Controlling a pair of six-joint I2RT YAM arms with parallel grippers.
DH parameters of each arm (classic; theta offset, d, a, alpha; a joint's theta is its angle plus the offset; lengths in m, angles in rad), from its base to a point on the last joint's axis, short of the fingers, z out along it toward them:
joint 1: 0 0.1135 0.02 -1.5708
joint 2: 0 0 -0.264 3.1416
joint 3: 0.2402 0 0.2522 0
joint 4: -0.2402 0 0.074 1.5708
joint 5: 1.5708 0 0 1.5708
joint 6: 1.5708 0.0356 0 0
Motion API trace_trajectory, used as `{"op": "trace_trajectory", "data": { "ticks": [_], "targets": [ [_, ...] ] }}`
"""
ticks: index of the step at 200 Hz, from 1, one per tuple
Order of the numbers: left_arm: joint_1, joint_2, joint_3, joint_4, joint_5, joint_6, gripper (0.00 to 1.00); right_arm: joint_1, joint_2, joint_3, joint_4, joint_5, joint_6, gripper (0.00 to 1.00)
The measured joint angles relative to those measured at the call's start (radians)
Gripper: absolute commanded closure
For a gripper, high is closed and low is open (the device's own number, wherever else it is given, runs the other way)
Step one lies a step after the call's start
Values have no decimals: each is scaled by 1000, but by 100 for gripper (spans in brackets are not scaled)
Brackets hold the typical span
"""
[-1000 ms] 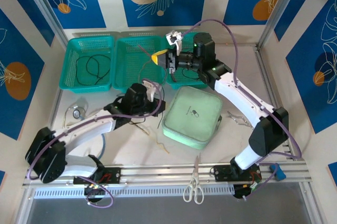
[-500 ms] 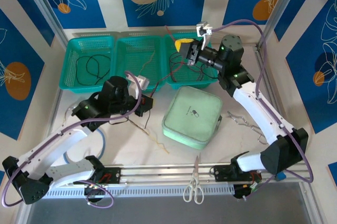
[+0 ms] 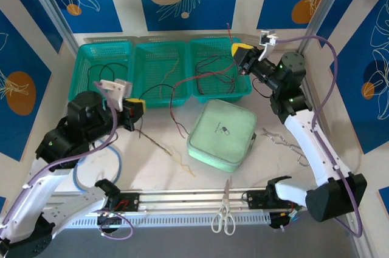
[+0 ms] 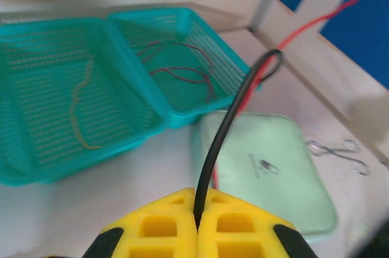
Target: Untangle the cables
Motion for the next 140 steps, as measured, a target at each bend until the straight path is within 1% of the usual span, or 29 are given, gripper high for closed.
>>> {"op": "trace_trajectory", "data": {
  "ticks": [41, 69, 97, 117, 140],
  "targets": [
    [39, -18, 12, -81, -219, 8, 100, -50, -61, -42, 7, 94, 11, 100],
    [97, -17, 12, -111, -300, 17, 100, -81, -99, -62, 4, 166, 12, 100],
    [204, 1, 10, -121, -290, 35, 100, -103, -126, -64, -17, 229, -16, 100],
    [294, 31, 5, -117, -234, 41, 100, -125, -145, -64, -31, 267, -43, 100],
    [410, 79, -42, -82, -133, 40, 100, -158, -166, -64, -47, 292, -71, 100]
  ]
}}
